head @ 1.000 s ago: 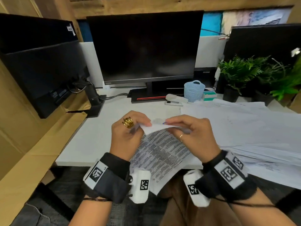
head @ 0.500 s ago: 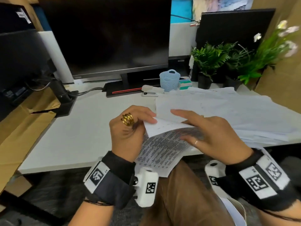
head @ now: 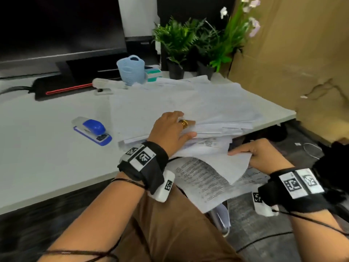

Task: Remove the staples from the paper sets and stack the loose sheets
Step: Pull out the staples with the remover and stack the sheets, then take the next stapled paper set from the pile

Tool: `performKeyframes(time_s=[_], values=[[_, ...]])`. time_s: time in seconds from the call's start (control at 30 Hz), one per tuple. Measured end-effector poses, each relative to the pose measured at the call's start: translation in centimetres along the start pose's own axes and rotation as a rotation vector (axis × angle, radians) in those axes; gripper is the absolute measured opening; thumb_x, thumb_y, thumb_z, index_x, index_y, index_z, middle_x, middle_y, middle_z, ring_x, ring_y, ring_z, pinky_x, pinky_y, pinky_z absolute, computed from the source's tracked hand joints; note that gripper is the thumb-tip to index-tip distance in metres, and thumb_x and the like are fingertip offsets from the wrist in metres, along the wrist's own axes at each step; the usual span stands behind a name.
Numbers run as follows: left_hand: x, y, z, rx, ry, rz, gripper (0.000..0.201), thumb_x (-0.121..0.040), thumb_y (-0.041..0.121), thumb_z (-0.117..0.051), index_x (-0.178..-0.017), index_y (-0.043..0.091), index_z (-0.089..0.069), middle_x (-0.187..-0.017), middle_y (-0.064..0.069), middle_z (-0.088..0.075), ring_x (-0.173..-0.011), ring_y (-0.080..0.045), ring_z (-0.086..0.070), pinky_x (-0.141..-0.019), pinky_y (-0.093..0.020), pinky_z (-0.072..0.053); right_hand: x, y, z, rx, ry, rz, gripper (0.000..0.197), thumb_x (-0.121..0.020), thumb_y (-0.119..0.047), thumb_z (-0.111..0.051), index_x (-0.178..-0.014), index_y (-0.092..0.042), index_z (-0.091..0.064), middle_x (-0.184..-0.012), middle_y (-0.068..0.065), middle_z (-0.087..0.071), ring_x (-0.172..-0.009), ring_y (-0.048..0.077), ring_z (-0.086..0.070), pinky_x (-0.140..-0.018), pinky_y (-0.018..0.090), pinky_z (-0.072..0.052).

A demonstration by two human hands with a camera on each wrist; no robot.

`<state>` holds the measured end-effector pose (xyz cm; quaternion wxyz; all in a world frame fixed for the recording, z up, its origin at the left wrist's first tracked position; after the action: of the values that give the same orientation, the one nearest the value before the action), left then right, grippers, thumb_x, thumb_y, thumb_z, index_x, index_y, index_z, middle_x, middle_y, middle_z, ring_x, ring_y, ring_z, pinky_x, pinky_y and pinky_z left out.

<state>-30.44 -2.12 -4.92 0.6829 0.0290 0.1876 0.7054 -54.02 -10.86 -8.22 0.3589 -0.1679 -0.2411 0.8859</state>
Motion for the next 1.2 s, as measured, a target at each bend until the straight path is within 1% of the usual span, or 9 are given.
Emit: performKeyframes(time_s=[0.17, 0.3, 0.43, 0.6, 0.8, 0.9, 1.0, 1.1, 1.2], values=[[-1.7, 0.3, -3.1, -0.170, -0.075, 0.034, 0.075, -0.079, 0.075, -0.016, -0.141, 0.038, -0.034, -0.148, -0.001, -0.032, -0.133, -0.026, -0.028, -0.109, -0.040, -0.023, -0.6, 6.1, -4.0, 0.134, -0.143, -0.199, 0.047, -0.074, 0.019, -0.057, -0.099, -0.017, -0.075, -0.105, 0.010, -0.071, -0.101, 0.024, -0.065, -0.092, 0.027, -0.048], [-2.3, -0.2, -4.5, -0.190, -0.062, 0.038, 0.083, -0.071, 0.075, -0.001, -0.143, 0.043, -0.024, -0.151, 0.001, -0.025, -0.135, -0.026, -0.021, -0.110, -0.042, -0.016, -1.0, 9.0, -5.7, 0.231, -0.217, -0.302, 0.036, -0.080, 0.007, -0.060, -0.101, -0.019, -0.074, -0.105, 0.007, -0.072, -0.101, 0.021, -0.065, -0.089, 0.024, -0.046], [-2.5, -0.3, -5.2, -0.191, -0.032, 0.025, 0.076, -0.077, 0.070, -0.001, -0.144, 0.041, -0.025, -0.151, -0.001, -0.026, -0.136, -0.028, -0.021, -0.110, -0.045, -0.015, -1.2, 11.3, -8.8, 0.240, -0.302, -0.399, 0.033, -0.082, 0.000, -0.060, -0.100, -0.023, -0.075, -0.102, 0.001, -0.072, -0.097, 0.017, -0.064, -0.077, 0.016, -0.040], [-2.6, -0.4, -5.5, -0.176, 0.003, 0.003, 0.069, -0.085, 0.066, -0.010, -0.143, 0.036, -0.033, -0.147, -0.006, -0.034, -0.133, -0.032, -0.028, -0.107, -0.051, -0.021, -1.7, 14.0, -15.0, 0.245, -0.487, -0.500, 0.039, -0.077, 0.004, -0.059, -0.101, -0.023, -0.074, -0.112, 0.004, -0.068, -0.103, 0.019, -0.063, -0.089, 0.026, -0.050], [-2.5, -0.6, -5.9, -0.188, 0.061, -0.040, 0.063, -0.091, 0.063, -0.015, -0.139, 0.032, -0.041, -0.139, -0.010, -0.045, -0.126, -0.036, -0.039, -0.102, -0.053, -0.030, -0.7, 15.6, -19.6, 0.400, -0.505, -0.589, 0.036, -0.093, 0.000, -0.043, -0.125, -0.006, -0.058, -0.124, 0.018, -0.059, -0.114, 0.031, -0.057, -0.091, 0.035, -0.046], [-2.5, -0.6, -5.8, -0.187, 0.074, -0.041, 0.063, -0.091, 0.063, -0.015, -0.139, 0.031, -0.041, -0.139, -0.010, -0.045, -0.126, -0.036, -0.040, -0.102, -0.054, -0.030, 0.2, 15.6, -21.2, 0.344, -0.579, -0.602, 0.037, -0.094, -0.003, -0.041, -0.125, -0.012, -0.058, -0.128, 0.016, -0.056, -0.117, 0.031, -0.054, -0.094, 0.035, -0.045], [-2.5, -0.6, -5.8, -0.198, 0.073, -0.045, 0.062, -0.092, 0.062, -0.016, -0.138, 0.030, -0.042, -0.138, -0.010, -0.047, -0.125, -0.036, -0.041, -0.101, -0.054, -0.032, 1.5, 15.5, -23.1, 0.238, -0.649, -0.576, 0.042, -0.093, -0.026, -0.045, -0.134, -0.020, -0.050, -0.134, 0.013, -0.053, -0.123, 0.029, -0.050, -0.099, 0.034, -0.041], [-2.4, -0.7, -6.0, -0.205, 0.054, -0.033, 0.062, -0.092, 0.062, -0.016, -0.139, 0.031, -0.041, -0.139, -0.010, -0.045, -0.126, -0.035, -0.040, -0.101, -0.054, -0.031, 2.8, 15.0, -24.0, 0.149, -0.544, -0.566, 0.068, -0.088, -0.056, -0.048, -0.143, -0.020, -0.032, -0.136, 0.013, -0.049, -0.123, 0.031, -0.048, -0.097, 0.035, -0.038], [-2.4, -0.7, -5.8, -0.190, 0.068, -0.020, 0.064, -0.091, 0.064, -0.017, -0.141, 0.030, -0.038, -0.138, -0.008, -0.046, -0.125, -0.034, -0.041, -0.101, -0.053, -0.031, 3.0, 14.6, -23.5, 0.204, -0.426, -0.561, 0.078, -0.085, -0.071, -0.034, -0.139, -0.014, -0.033, -0.134, 0.014, -0.049, -0.119, 0.033, -0.049, -0.092, 0.037, -0.040]])
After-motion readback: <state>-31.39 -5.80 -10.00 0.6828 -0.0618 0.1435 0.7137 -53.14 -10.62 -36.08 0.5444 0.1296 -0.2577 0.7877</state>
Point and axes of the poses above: each hand's wrist, its own x-axis away from the middle knuckle, its own z-axis out of the back of the hand, y = z × x, the point moved 4 cm from there along -x, towards the middle knuckle
